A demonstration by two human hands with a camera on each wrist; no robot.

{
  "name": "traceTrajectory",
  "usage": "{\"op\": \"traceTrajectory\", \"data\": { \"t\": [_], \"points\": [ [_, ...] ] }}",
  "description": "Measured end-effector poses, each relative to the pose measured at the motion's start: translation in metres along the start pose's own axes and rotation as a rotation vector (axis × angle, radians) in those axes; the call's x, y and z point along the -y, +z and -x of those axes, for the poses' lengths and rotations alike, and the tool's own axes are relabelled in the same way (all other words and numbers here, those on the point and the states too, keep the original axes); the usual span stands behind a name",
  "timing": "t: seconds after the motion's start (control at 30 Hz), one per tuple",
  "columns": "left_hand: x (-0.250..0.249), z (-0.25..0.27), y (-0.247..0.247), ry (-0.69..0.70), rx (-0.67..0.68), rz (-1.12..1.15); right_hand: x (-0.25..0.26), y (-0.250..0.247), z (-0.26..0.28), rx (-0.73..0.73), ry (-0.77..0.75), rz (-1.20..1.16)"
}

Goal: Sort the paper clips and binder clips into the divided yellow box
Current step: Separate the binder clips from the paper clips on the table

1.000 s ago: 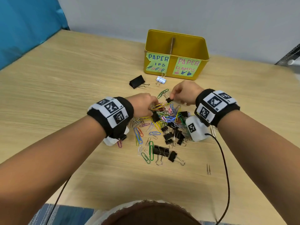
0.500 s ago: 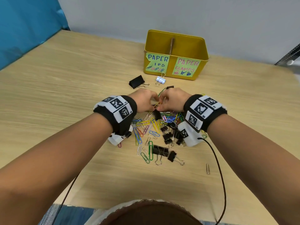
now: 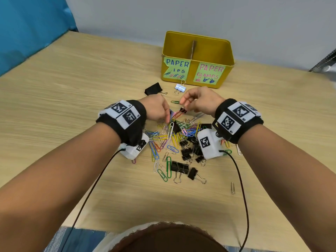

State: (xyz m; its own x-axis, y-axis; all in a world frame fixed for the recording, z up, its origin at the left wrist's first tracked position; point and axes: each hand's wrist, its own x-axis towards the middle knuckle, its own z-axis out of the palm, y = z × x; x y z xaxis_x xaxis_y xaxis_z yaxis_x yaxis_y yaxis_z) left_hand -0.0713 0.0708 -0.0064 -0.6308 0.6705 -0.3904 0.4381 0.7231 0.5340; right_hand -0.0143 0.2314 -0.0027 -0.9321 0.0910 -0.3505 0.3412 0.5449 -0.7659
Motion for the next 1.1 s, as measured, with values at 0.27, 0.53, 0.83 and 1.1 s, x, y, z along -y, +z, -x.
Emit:
{"op": "traceTrajectory", "data": {
  "t": [0.27,0.53,0.83,1.1],
  "points": [
    [-0.001,-0.011,0.009,0.012,-0.154,-0.104,-0.011,0.002,-0.007,0.006,0.024,-0.111],
    [0.001,-0.013,0.007,-0.014,-0.192,0.006,-0.01,0.0,-0.001,0.163,0.231,-0.426],
    [0.006,-0.007,-0.001,-0.046,-0.175,0.398,-0.006,0.004,-0.004,0.056,0.212,-0.461],
    [0.011,-0.005,-0.001,0.012,-0.177,0.254,-0.004,0.003,-0.002,0.019,0.158,-0.331]
  ]
}}
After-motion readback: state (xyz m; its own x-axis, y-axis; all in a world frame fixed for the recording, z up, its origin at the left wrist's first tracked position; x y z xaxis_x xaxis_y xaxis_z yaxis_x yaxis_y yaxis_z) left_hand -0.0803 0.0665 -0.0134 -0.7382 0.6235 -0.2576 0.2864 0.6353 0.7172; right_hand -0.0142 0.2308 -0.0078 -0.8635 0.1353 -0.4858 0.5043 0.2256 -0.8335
